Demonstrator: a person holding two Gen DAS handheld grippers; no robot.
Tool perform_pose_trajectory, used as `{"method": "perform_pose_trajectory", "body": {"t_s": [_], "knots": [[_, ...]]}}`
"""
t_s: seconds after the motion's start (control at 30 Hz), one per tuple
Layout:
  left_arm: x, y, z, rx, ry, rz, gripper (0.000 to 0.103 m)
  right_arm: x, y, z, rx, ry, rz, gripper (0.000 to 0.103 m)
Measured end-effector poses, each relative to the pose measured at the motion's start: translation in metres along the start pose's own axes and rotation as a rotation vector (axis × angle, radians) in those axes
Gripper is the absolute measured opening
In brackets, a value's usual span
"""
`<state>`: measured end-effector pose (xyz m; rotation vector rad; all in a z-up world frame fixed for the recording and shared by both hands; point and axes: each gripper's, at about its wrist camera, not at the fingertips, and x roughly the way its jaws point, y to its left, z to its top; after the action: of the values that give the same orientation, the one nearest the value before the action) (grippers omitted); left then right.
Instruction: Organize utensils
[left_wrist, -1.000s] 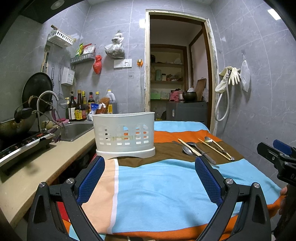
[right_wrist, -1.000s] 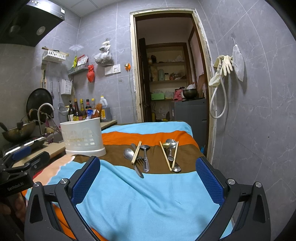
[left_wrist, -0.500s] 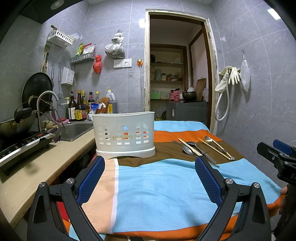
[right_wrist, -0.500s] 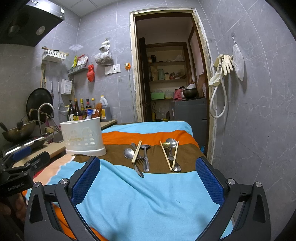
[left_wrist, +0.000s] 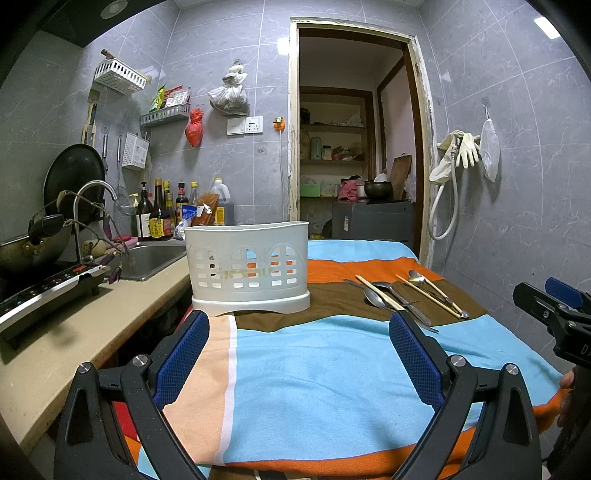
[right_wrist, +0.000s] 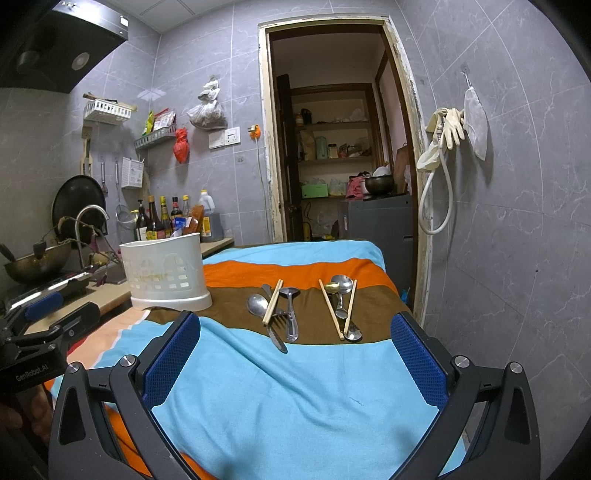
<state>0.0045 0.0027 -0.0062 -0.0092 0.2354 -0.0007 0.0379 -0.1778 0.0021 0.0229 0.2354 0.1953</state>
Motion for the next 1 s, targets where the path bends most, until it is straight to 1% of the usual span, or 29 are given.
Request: {"method": "perform_pose_trajectory", "body": {"t_s": [0.9,0.93,1.0], "knots": [[0.001,0.001,-0.002,0.0,0.006,0.002,0.096,0.001,0.003,0.001,-0.001,0.01,-0.001,0.103],[0.002,0.002,-0.003,-0.002,0.008,0.002,0.096,0.004,0.003,-0.011,0.0,0.015,-0.002,0.103],[0.002,0.004,-0.005,-0.008,0.016,-0.002,0.096,0.006,0.004,-0.014,0.002,0.025,-0.003,0.103]]}}
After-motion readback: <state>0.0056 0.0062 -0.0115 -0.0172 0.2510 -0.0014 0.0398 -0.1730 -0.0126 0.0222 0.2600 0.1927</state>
